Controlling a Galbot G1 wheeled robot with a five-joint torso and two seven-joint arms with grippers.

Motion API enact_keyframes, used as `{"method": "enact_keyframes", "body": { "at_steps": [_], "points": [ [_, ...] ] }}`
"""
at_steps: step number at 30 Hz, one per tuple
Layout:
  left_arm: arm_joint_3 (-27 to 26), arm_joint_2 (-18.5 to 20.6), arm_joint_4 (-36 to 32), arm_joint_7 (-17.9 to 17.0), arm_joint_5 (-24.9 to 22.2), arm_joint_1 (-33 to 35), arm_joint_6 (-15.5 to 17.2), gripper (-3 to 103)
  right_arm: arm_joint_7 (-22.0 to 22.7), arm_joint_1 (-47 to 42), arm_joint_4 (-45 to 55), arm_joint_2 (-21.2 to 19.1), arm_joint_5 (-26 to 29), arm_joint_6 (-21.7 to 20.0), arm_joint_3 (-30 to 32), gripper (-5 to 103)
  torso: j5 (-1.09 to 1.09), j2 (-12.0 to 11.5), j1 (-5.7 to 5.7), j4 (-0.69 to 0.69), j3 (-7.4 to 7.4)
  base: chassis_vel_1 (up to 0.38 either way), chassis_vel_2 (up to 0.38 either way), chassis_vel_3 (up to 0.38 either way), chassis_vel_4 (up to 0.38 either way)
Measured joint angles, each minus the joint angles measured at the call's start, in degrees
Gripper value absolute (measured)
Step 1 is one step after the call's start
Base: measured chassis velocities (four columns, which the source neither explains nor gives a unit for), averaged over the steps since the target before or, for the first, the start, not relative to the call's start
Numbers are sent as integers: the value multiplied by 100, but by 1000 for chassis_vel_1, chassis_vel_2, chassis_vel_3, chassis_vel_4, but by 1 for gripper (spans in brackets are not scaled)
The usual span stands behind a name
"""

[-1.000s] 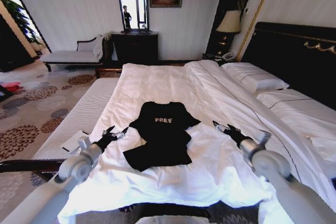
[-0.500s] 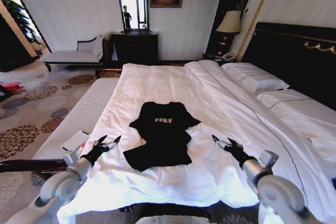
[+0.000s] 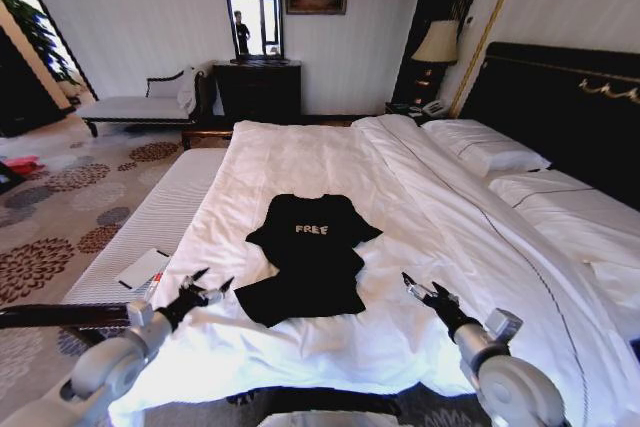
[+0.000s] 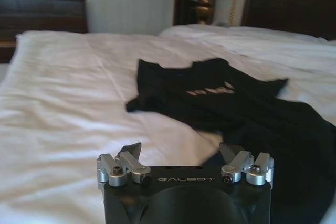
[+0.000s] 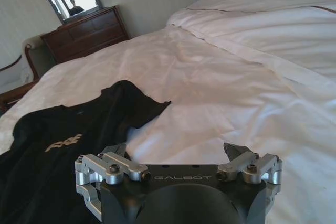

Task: Fold the clothes on the bed.

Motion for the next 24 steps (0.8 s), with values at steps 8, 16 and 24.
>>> {"method": "enact_keyframes", "body": {
  "at_steps": [8, 16, 24],
  "points": [
    [320, 224, 162, 84, 71, -185, -175, 84, 36, -42, -65, 145, -45, -2, 15, 100, 2, 0, 0, 0, 0, 0, 0, 0, 0],
    [811, 230, 437, 54, 71, -746, -59, 84, 83, -20, -150, 299, -81, -7, -39, 100, 1, 0, 0, -1, 0, 0, 0, 0, 0],
    [942, 188, 497, 45, 56, -819, 23, 68, 122, 27, -217, 288, -74, -10, -62, 100, 2, 0, 0, 0, 0, 0, 0, 0, 0]
  ]
}}
